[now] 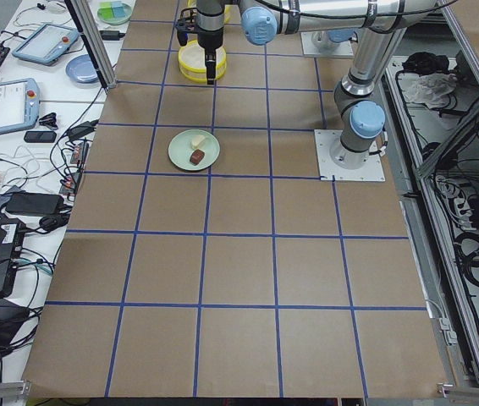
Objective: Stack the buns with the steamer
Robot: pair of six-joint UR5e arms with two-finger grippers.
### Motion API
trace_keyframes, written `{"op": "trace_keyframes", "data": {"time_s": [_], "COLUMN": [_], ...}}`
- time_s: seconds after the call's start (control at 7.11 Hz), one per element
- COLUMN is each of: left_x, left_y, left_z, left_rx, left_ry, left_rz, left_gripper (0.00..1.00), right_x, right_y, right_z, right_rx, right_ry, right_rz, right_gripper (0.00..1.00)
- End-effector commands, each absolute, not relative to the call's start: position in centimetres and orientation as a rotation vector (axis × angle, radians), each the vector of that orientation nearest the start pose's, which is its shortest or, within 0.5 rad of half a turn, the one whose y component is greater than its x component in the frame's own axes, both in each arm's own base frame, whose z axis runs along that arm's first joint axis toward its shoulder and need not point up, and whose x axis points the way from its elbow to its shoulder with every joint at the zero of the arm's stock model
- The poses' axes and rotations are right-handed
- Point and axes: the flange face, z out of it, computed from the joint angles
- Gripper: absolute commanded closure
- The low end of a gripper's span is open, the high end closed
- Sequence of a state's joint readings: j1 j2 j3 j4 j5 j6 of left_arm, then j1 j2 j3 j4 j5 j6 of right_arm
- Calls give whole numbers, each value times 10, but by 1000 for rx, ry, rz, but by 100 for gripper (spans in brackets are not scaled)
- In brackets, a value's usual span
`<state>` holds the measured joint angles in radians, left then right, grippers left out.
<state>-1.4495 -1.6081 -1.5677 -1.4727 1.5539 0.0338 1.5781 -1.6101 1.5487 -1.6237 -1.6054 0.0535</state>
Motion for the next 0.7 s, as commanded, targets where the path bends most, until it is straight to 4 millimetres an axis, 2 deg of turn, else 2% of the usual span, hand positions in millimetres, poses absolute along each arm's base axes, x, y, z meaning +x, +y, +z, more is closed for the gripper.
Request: {"op": "trace_keyframes", "data": {"time_s": [0.0, 0.42, 0.56], "left_x": [-72, -63, -60], "left_y": [-525, -526, -529], "left_z": [477, 476, 469], "left_rx": [-135, -156, -154], "left_ry": [3150, 3150, 3152], "left_rz": [-91, -85, -68], "left_gripper": [0, 0, 0], "right_x": [132, 132, 133], "right_y": [-485, -485, -485], "right_z": [523, 522, 521], "right_rx": [76, 76, 73], "right_ry": [3171, 3171, 3166], "right_rz": [-179, -180, -181], "right_gripper": [0, 0, 0]}}
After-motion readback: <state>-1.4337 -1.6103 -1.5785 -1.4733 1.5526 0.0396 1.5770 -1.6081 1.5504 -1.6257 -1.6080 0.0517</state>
